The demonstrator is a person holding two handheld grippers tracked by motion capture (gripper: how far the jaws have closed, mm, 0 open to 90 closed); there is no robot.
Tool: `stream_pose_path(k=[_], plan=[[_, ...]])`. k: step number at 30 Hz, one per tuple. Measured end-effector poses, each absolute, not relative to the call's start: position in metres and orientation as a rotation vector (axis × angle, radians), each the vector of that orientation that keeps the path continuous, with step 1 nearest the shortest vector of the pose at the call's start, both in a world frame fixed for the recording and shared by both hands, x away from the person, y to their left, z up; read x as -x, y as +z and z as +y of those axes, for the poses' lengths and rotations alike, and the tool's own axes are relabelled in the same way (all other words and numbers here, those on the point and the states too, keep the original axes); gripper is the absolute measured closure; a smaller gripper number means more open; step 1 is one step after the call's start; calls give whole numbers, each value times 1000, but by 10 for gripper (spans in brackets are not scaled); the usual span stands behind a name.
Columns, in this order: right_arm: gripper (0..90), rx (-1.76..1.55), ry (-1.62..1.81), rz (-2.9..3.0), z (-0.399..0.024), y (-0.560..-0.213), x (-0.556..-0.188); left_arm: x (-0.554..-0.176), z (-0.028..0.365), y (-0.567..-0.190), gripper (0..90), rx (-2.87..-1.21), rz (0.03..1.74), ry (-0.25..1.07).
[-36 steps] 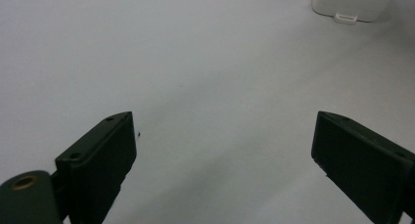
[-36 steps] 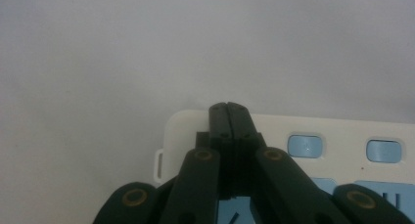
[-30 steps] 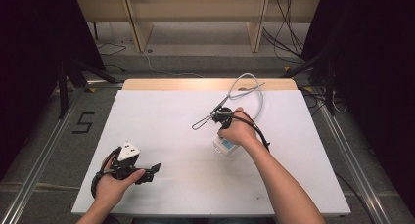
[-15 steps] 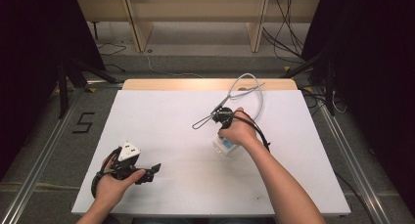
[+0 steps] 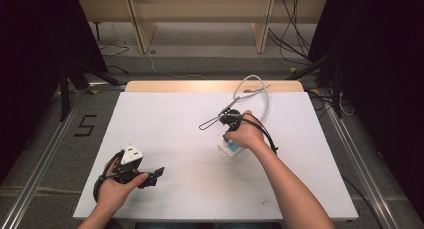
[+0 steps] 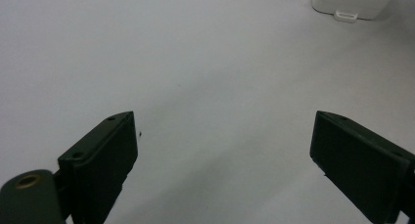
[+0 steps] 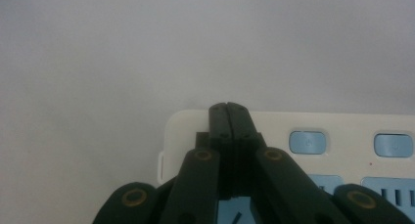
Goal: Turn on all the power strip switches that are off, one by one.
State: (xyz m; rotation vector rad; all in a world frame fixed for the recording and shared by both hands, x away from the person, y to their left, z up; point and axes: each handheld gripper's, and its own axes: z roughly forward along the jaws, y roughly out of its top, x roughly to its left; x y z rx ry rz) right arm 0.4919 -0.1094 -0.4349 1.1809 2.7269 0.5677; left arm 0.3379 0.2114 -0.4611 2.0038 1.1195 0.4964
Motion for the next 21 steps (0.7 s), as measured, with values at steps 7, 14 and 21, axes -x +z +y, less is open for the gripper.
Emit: stream_pose_path(k=[7, 14, 21], plan=[[900, -1173, 557, 2723, -110, -433, -490, -338, 211, -461, 103, -2010, 1116, 497], [900, -1158, 598, 2713, -113, -433, -488, -338, 211, -462, 107, -2015, 1115, 497], [900, -1156, 627, 2685, -116, -429, -487, -338, 211, -462, 109, -2009, 1118, 499]])
